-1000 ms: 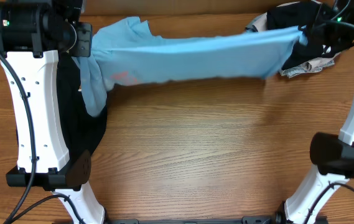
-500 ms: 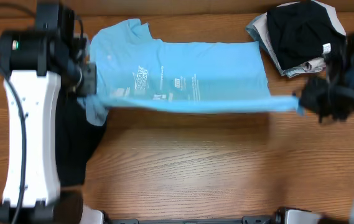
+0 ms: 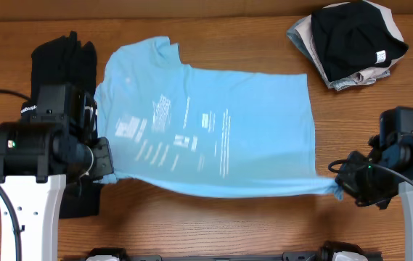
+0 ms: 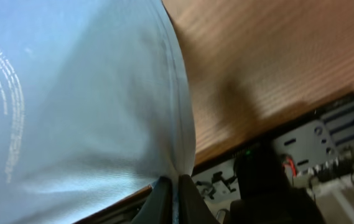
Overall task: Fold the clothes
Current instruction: 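Lay the stretched T-shirt flat on the table with both grippers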
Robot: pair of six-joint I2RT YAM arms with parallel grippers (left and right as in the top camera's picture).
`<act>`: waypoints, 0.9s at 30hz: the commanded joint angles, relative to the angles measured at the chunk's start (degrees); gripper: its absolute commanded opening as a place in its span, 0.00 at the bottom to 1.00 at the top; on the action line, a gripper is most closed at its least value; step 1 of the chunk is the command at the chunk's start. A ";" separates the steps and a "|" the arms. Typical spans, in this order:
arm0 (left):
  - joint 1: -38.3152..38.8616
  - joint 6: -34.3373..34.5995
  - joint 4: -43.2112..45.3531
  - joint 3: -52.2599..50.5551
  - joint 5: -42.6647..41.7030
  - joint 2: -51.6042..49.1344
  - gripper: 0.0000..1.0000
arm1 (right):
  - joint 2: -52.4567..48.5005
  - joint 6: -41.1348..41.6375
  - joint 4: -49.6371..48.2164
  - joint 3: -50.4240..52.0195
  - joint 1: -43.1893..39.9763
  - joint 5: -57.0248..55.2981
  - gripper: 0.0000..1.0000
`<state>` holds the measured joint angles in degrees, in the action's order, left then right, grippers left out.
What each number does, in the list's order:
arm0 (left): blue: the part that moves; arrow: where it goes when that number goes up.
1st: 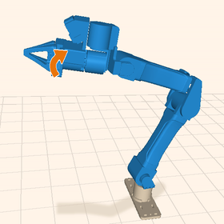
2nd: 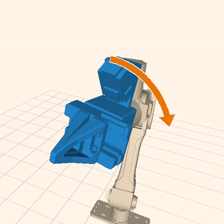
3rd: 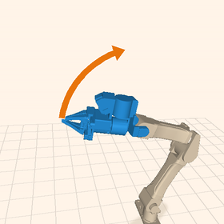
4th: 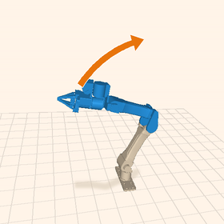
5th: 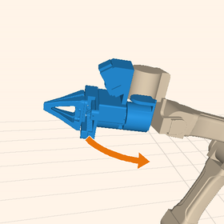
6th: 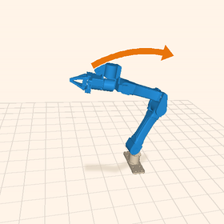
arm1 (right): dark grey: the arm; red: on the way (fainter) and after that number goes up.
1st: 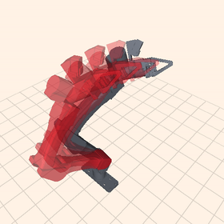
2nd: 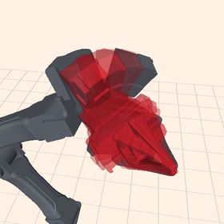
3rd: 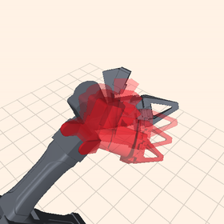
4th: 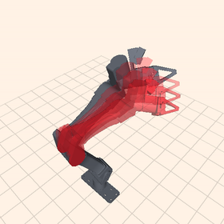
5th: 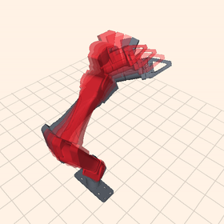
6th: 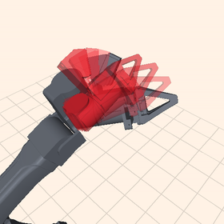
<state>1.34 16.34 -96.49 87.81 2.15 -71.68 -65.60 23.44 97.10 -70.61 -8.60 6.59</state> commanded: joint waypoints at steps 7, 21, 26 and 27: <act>-0.68 2.54 15.56 -12.52 1.79 -0.87 0.04 | -3.30 1.88 -8.37 1.88 -0.13 0.02 0.04; -0.68 0.33 42.80 -15.78 7.45 -19.30 0.04 | -18.99 -1.38 -27.17 1.90 -0.09 -0.55 0.04; -0.68 0.35 50.95 -15.78 7.28 -26.03 0.04 | -24.39 -2.23 -31.54 1.92 -0.07 -0.50 0.04; -0.68 0.33 52.06 -15.78 7.32 -27.39 0.04 | -25.29 -2.54 -32.30 1.92 -0.07 -0.55 0.04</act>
<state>1.34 17.63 -45.98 72.07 7.64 -96.53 -89.08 22.13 65.95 -68.69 -8.58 7.09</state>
